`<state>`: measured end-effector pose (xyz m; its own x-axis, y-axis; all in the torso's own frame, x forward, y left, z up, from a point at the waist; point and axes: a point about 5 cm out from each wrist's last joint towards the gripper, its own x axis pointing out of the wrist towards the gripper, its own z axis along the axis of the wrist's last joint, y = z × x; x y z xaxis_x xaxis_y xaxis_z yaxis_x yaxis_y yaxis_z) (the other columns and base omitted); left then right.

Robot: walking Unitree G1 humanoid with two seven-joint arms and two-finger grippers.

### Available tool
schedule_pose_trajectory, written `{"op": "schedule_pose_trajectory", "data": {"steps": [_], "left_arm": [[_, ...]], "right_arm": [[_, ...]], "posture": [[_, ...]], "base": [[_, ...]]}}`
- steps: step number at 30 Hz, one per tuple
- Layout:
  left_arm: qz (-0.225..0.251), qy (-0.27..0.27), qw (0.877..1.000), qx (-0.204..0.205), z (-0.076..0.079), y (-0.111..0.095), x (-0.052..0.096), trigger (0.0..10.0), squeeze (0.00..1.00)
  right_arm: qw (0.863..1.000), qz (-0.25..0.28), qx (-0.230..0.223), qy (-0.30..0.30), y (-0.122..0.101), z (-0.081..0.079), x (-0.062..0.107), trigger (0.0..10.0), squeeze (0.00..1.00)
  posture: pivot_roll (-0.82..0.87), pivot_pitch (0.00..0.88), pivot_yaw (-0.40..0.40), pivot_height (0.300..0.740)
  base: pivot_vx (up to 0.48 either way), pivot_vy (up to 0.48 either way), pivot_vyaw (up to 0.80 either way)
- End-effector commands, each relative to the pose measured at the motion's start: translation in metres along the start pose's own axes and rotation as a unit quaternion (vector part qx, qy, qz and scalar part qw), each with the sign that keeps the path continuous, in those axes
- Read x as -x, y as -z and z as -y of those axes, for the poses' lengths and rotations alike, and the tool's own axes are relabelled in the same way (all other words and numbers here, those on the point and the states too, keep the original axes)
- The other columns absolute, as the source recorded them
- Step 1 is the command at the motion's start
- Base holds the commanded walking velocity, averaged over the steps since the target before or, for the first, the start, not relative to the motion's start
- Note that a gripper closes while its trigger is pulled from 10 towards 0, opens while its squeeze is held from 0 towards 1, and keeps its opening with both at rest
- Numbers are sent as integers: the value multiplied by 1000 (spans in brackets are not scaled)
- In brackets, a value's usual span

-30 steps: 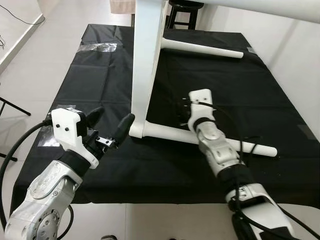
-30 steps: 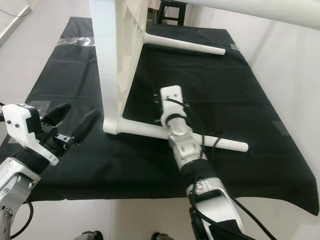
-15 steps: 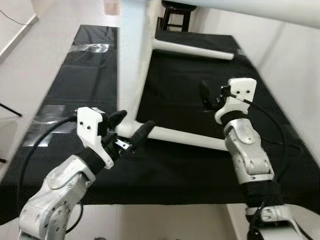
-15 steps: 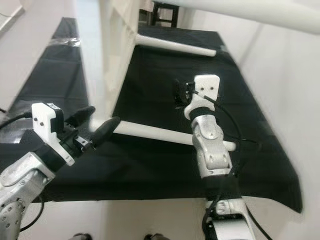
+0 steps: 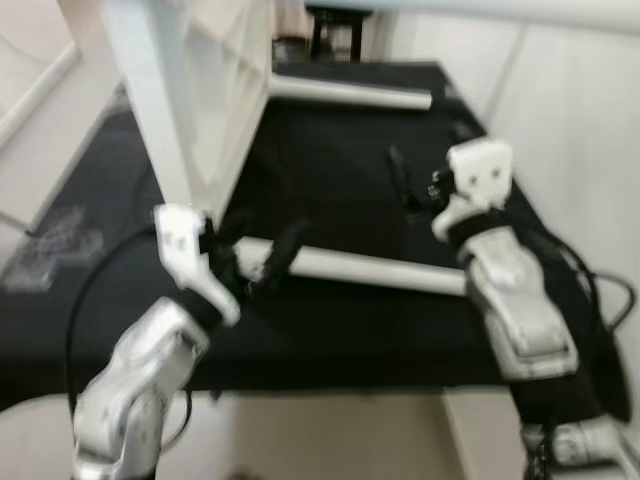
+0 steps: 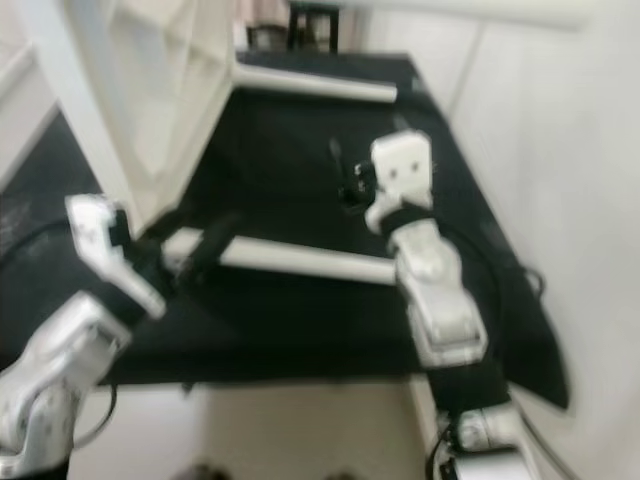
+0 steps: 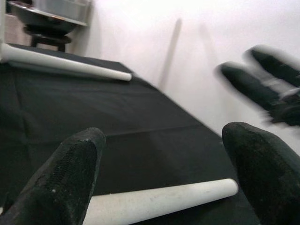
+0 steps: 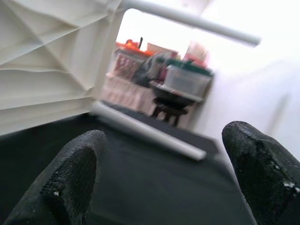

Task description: Building children table

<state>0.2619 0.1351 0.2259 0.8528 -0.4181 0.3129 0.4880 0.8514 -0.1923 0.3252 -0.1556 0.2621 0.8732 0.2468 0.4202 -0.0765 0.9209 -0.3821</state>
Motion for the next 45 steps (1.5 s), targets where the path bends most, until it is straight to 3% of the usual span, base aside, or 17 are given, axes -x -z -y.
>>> {"op": "schedule_pose_trajectory", "data": {"steps": [1, 6, 16, 20, 26, 31, 45], "left_arm": [[-16, -36, 999, -4, -11, 10, 6, 10000, 0], [-26, -70, 997, -9, -25, 17, 13, 10000, 0], [-30, -72, 997, 7, -32, 25, 16, 10000, 0], [-39, -36, 998, -39, -24, 26, 9, 10000, 0], [-40, -42, 996, -62, -23, 24, 7, 10000, 0], [-72, -40, 994, -65, -25, 30, 10, 10000, 0], [-58, -29, 993, -96, -20, 24, 4, 10000, 0]], "right_arm": [[1000, 5, 15, -18, -4, -9, 3, 10000, 0], [999, -1, 49, -14, -4, -14, 15, 10000, 0], [997, 6, 71, -13, -8, -6, 17, 10000, 0], [998, 5, 53, -38, -7, -18, 14, 10000, 0], [998, -50, -3, -47, 16, -36, 17, 10000, 0], [994, -94, -45, -43, 34, -49, 23, 10000, 0], [994, -93, -38, -37, 35, -52, 20, 10000, 0]], "posture": [[44, 174, -84, 740], [37, 171, -83, 740], [12, 163, -91, 740], [8, 156, -93, 740], [11, 156, -92, 740], [29, 164, -97, 740], [28, 167, -85, 740]], "base": [[0, 0, 0], [0, 0, 0], [0, 0, 0], [0, 0, 0], [0, 0, 0], [0, 328, 0], [0, 122, 0]]}}
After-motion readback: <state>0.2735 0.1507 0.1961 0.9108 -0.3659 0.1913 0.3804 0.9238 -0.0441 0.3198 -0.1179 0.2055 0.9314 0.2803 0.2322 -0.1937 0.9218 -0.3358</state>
